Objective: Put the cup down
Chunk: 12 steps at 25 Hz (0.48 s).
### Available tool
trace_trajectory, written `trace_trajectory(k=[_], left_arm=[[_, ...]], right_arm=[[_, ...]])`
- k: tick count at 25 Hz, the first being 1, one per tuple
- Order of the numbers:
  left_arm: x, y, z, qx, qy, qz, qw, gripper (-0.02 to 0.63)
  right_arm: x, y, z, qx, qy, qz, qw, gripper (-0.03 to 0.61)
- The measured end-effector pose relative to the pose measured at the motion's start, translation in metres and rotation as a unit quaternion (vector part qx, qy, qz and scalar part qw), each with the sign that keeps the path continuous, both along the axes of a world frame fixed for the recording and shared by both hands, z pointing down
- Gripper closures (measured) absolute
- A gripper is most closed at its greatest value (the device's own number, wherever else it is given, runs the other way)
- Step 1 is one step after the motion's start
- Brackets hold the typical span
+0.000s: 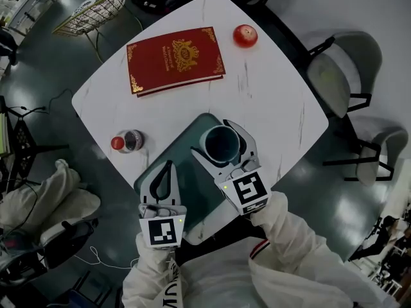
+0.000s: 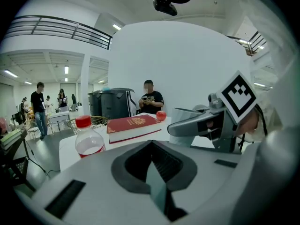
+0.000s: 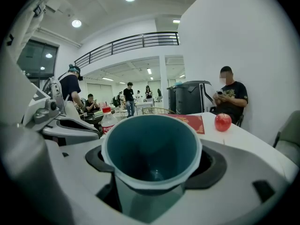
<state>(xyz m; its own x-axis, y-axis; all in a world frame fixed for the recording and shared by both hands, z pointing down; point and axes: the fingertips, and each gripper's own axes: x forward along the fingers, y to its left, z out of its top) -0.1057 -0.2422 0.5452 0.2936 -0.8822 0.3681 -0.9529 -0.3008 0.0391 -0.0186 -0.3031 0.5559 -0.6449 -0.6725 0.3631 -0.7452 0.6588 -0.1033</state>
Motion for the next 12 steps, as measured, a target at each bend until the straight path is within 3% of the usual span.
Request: trace_trajectory(k=[12], left_arm=[[-0.003,-0.001,0.006,-0.009,-0.004,-0.003,0.9999,0.603]], right_arm=[[-0.018,-0.016,0.015,0.019,0.017,-0.016,1.000,0.170]])
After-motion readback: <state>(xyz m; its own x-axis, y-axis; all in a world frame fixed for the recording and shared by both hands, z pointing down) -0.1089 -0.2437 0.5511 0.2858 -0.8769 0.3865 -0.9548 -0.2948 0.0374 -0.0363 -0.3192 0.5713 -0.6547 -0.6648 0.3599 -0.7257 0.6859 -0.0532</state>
